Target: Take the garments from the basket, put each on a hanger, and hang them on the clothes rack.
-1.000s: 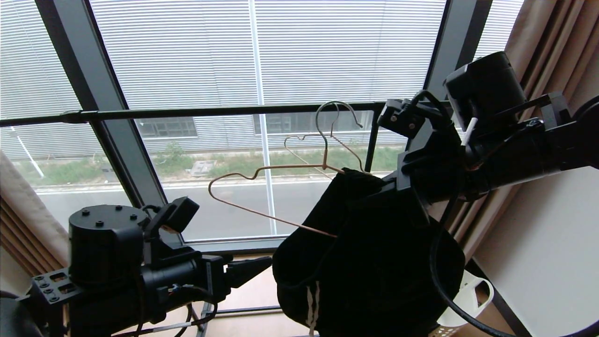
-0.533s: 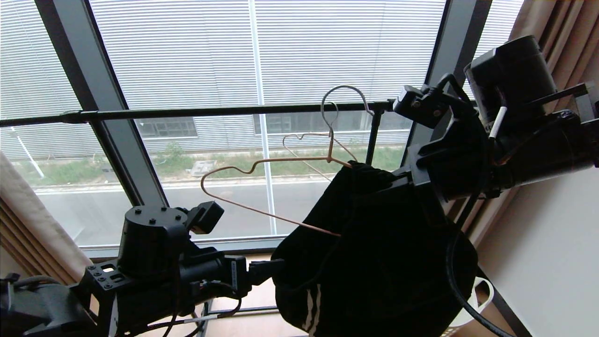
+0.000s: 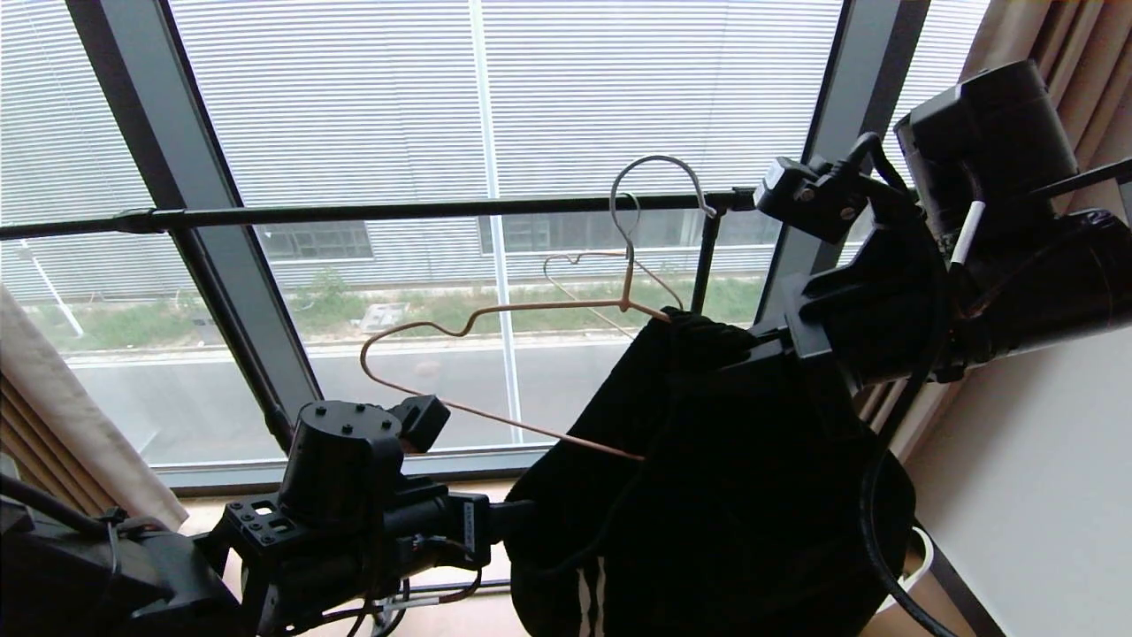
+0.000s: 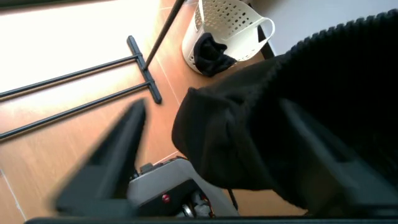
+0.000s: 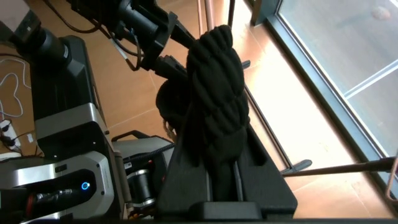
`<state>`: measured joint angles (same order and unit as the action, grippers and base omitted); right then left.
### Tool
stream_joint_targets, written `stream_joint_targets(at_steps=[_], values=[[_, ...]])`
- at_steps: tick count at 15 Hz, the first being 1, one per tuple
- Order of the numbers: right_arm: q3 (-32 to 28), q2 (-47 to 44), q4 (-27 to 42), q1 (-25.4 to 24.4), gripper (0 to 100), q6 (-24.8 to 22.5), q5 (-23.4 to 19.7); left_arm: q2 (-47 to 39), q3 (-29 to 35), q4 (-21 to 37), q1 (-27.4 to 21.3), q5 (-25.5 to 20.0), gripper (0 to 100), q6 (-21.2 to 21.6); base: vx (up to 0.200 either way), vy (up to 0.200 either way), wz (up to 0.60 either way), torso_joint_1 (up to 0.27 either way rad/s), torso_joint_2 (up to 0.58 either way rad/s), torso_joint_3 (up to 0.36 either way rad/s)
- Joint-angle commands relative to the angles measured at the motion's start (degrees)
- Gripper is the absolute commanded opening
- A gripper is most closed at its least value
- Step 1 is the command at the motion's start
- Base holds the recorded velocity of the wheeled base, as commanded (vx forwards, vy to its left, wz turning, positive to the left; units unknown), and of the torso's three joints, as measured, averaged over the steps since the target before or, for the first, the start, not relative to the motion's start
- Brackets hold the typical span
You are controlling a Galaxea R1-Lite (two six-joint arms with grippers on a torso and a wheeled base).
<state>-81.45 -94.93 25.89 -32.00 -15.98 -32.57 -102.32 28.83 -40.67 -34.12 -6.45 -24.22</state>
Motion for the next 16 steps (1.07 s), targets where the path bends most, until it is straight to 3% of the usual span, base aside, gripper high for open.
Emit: stream_joint_targets(at_steps=[1, 4, 9, 11, 16], values=[[1.46, 0.71, -0.05, 1.85, 0, -0.01, -0.39, 1.24, -0.62, -0.03, 0.28, 0.47, 0, -0.04, 0.0, 0.0, 0.0, 0.0, 0.0, 0.0], [8.14, 2.99, -4.27, 5.46, 0, -0.1, -2.85, 4.14, -2.29, -0.03, 3.18, 0.47, 0, -0.04, 0.0, 0.0, 0.0, 0.0, 0.0, 0.0], [15.97, 6.77, -8.67, 6.25, 0, -0.1, -2.76, 4.05, -2.38, -0.03, 6.08, 0.47, 0, -0.04, 0.0, 0.0, 0.0, 0.0, 0.0, 0.0], [22.47, 8.88, -12.36, 8.09, 0, -0.1, -2.85, 3.88, -1.94, -0.11, 7.67, 0.38, 0, -0.04, 0.0, 0.0, 0.0, 0.0, 0.0, 0.0], [24.67, 9.15, -15.35, 9.41, 0, -0.45, -2.67, 3.88, -0.35, -0.03, 11.27, 0.21, 0, -0.12, 0.0, 0.0, 0.0, 0.0, 0.0, 0.0]])
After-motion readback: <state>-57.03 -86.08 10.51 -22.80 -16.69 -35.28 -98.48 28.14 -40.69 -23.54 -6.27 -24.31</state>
